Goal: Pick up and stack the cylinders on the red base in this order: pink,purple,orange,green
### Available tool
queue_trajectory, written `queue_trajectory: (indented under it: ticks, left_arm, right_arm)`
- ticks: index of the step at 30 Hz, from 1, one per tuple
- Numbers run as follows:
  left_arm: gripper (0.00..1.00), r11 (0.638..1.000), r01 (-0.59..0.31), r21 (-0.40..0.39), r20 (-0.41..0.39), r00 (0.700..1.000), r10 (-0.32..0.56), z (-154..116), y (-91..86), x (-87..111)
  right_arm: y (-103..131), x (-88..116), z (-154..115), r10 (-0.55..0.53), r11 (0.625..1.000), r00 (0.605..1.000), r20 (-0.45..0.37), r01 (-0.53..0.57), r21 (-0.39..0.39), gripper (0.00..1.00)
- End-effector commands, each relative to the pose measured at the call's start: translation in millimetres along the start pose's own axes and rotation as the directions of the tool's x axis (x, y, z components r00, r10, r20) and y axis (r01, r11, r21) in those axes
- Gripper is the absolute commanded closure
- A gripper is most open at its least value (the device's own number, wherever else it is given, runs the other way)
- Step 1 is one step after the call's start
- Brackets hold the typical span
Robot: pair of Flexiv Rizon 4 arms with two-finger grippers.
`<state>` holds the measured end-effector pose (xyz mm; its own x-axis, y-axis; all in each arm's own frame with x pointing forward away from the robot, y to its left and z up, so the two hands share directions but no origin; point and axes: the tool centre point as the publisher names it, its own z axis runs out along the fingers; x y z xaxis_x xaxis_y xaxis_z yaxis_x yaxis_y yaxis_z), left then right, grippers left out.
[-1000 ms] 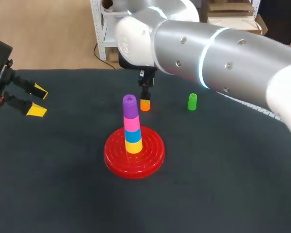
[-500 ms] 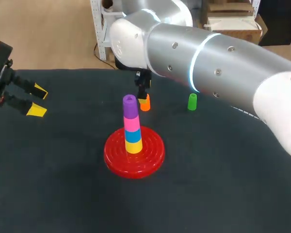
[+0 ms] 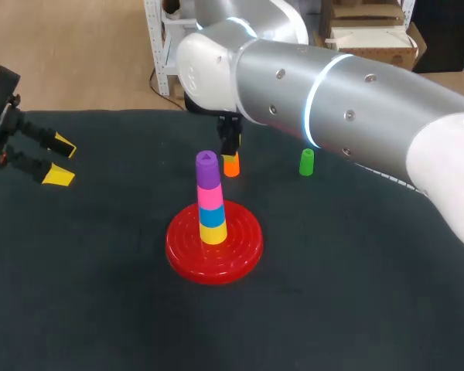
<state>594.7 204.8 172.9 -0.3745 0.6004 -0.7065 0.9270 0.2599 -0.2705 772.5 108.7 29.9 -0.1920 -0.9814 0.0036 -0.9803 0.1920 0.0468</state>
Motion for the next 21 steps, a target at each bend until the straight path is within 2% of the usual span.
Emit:
queue_trajectory:
  ticks: [1,14,15,16,17,18,21]
  left_arm:
    - [0.00,1.000,0.000,0.004,-0.002,1.000,0.000,0.1,1.8,0.2]
    - [0.00,1.000,0.000,0.004,-0.002,1.000,0.000,0.1,1.8,0.2]
    - [0.00,1.000,0.000,0.004,-0.002,1.000,0.000,0.1,1.8,0.2]
    - [0.00,1.000,0.000,0.004,-0.002,1.000,0.000,0.1,1.8,0.2]
    - [0.00,1.000,0.000,0.004,-0.002,1.000,0.000,0.1,1.8,0.2]
    - [0.00,1.000,0.000,0.004,-0.002,1.000,0.000,0.1,1.8,0.2]
    - [0.00,1.000,0.000,0.004,-0.002,1.000,0.000,0.1,1.8,0.2]
  right_arm:
    - [4.6,3.8,1.3,0.000,1.000,1.000,0.006,0.000,0.010,1.00]
    - [4.2,8.3,3.2,-0.001,1.000,1.000,-0.006,0.001,0.023,1.00]
    - [3.5,8.5,3.0,-0.001,1.000,1.000,-0.006,0.001,0.024,0.89]
    - [2.2,8.6,2.4,0.004,1.000,1.000,-0.005,-0.004,0.030,0.66]
    - [1.0,8.6,1.4,0.008,0.999,1.000,-0.002,-0.008,0.035,0.31]
    - [-0.6,8.6,-0.2,0.014,0.999,1.000,0.002,-0.014,0.038,0.00]
    - [-2.4,8.0,-5.3,0.020,0.999,1.000,0.021,-0.021,0.043,0.00]
